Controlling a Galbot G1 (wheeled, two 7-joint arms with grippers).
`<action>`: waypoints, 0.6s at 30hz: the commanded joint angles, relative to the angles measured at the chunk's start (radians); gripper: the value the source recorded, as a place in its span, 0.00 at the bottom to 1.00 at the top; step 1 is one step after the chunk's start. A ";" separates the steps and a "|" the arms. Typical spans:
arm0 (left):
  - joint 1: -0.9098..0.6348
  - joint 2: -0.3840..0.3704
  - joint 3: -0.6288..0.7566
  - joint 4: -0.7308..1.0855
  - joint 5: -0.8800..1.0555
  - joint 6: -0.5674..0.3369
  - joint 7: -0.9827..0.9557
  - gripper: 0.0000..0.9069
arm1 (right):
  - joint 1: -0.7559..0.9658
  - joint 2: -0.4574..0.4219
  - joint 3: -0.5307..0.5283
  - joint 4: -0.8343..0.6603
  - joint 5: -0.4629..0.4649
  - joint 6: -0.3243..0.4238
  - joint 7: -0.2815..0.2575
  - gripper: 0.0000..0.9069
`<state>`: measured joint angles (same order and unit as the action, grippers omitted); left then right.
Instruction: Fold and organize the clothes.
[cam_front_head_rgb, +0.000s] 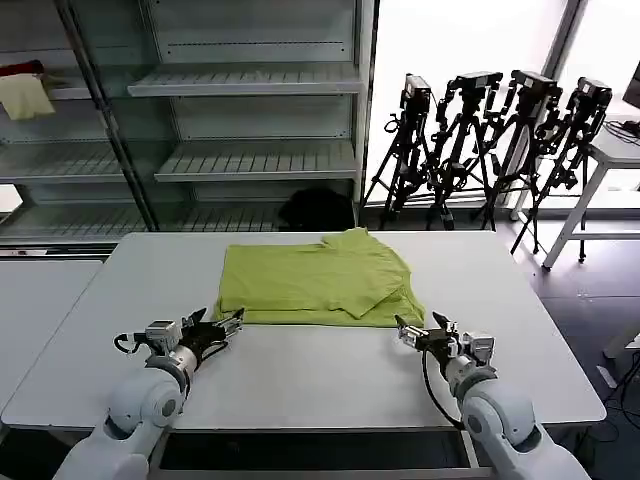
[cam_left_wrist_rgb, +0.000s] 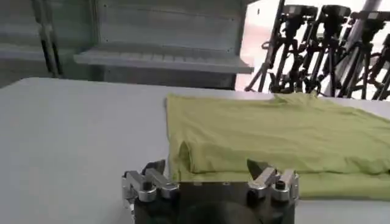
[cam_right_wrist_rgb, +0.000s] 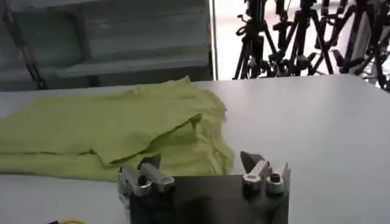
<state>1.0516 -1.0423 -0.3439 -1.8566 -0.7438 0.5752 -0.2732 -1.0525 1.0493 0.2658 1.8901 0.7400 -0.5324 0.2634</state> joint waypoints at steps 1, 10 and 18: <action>-0.002 -0.001 0.001 0.064 -0.006 0.004 0.014 0.27 | 0.041 0.004 -0.015 -0.043 0.035 -0.014 0.000 0.59; 0.010 0.004 0.010 0.065 -0.005 0.004 0.025 0.03 | 0.041 0.007 -0.030 -0.054 0.024 -0.027 -0.005 0.11; 0.016 0.006 0.020 0.067 0.003 0.004 0.046 0.00 | 0.032 0.000 -0.025 -0.040 0.020 -0.040 0.000 0.00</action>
<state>1.0632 -1.0374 -0.3300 -1.8033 -0.7421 0.5743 -0.2415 -1.0272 1.0478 0.2456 1.8572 0.7559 -0.5695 0.2648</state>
